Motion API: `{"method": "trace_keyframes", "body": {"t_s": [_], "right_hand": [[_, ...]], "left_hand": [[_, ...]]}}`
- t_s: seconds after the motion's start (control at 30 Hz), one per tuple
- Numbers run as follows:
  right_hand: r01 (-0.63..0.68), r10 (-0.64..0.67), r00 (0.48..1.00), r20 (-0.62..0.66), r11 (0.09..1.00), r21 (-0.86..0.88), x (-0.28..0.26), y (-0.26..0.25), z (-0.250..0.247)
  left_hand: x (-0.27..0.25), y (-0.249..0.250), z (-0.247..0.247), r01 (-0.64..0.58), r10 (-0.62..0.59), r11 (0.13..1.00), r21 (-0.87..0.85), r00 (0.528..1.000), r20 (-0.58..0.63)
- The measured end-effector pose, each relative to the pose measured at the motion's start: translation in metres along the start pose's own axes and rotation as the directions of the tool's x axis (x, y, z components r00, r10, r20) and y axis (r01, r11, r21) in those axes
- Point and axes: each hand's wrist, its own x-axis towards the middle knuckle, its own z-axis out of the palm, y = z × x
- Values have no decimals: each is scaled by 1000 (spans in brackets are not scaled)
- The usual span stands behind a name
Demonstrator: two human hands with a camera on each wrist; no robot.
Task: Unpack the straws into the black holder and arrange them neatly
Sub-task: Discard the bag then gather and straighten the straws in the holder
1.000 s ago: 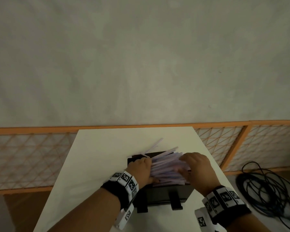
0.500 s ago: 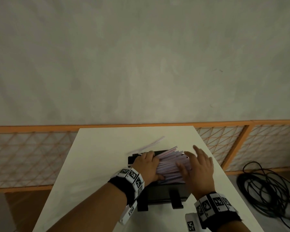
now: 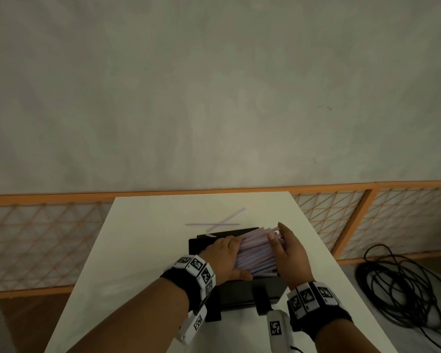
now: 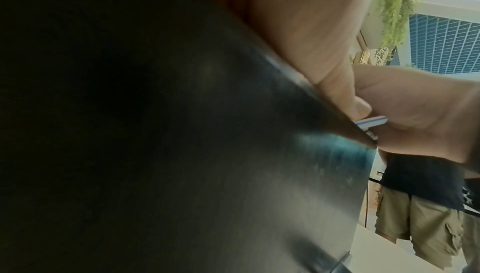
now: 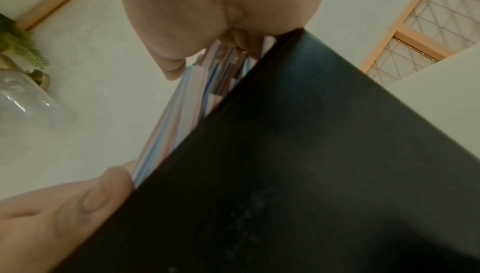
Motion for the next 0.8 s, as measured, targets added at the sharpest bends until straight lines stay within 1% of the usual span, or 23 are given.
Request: {"method": "trace_keyframes", "body": {"t_s": [0.13,0.2,0.27,0.43,0.63,0.73,0.8], "right_hand": [[7,-5,1000,25,997,-74,-1,-2,0],[6,-3,999,37,995,-96,-1,-1,0],[7,-5,1000,16,992,-122,0,3,-2],[12,-22,996,-84,993,-116,2,6,-4],[70,-84,993,-85,986,-151,-4,7,6],[85,-86,996,3,976,-198,0,1,-2],[84,-84,996,11,970,-228,3,-4,-12]], "left_hand": [[6,-3,-1,3,-2,1000,-20,1000,22],[9,-5,-2,11,-10,1000,-11,999,52],[10,-4,-5,12,-14,1000,20,996,83],[14,1,-9,-1,-15,990,142,994,108],[12,3,6,14,-19,973,232,1000,20],[12,9,6,57,-57,955,290,998,-8],[13,14,1,53,-49,954,295,999,-19]]}}
